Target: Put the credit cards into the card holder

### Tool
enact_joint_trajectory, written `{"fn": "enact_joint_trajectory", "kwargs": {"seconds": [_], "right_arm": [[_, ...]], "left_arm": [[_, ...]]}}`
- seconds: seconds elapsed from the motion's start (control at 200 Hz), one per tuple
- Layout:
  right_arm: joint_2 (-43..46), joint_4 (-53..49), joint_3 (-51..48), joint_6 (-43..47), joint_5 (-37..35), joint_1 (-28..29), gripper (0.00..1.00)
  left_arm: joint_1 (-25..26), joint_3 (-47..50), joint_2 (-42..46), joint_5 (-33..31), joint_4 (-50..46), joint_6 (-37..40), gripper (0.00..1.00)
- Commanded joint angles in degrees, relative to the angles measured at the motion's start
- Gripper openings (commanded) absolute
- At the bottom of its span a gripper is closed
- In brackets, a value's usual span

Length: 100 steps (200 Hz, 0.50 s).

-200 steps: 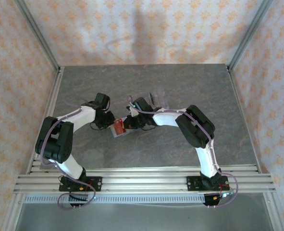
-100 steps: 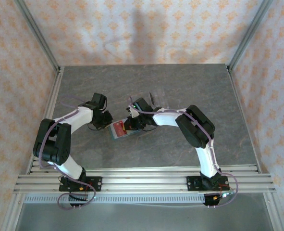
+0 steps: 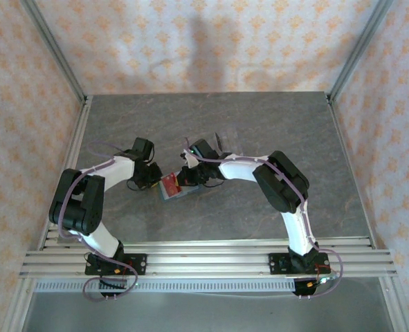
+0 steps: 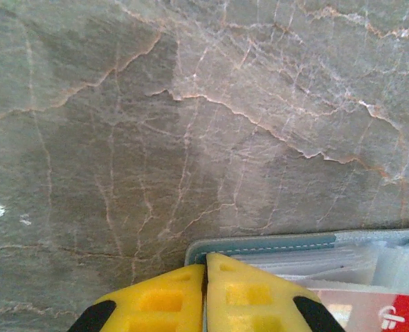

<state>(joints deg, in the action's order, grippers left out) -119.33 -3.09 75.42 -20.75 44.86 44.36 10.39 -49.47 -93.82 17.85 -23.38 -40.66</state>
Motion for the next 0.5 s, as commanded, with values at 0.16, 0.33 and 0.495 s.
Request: {"fn": "enact_joint_trajectory", "kwargs": {"seconds": [0.16,0.33,0.495], "right_arm": [[-1.08,3.01,-0.93,-4.07,-0.83,1.58,0.0],[-0.78,6.13,-2.8,-6.58,-2.37,2.4,0.0],[1.77,7.78,-5.17,-7.01,-6.27,2.48,0.09]], "left_arm": [[1.3,4.67,-2.75,-0.74,3.03,-2.2,0.09],[1.76,5.08,-2.76,-0.8,3.69,-2.84,0.09],[2.0,4.88,-2.78,-0.77,3.77,-2.85,0.09]]}}
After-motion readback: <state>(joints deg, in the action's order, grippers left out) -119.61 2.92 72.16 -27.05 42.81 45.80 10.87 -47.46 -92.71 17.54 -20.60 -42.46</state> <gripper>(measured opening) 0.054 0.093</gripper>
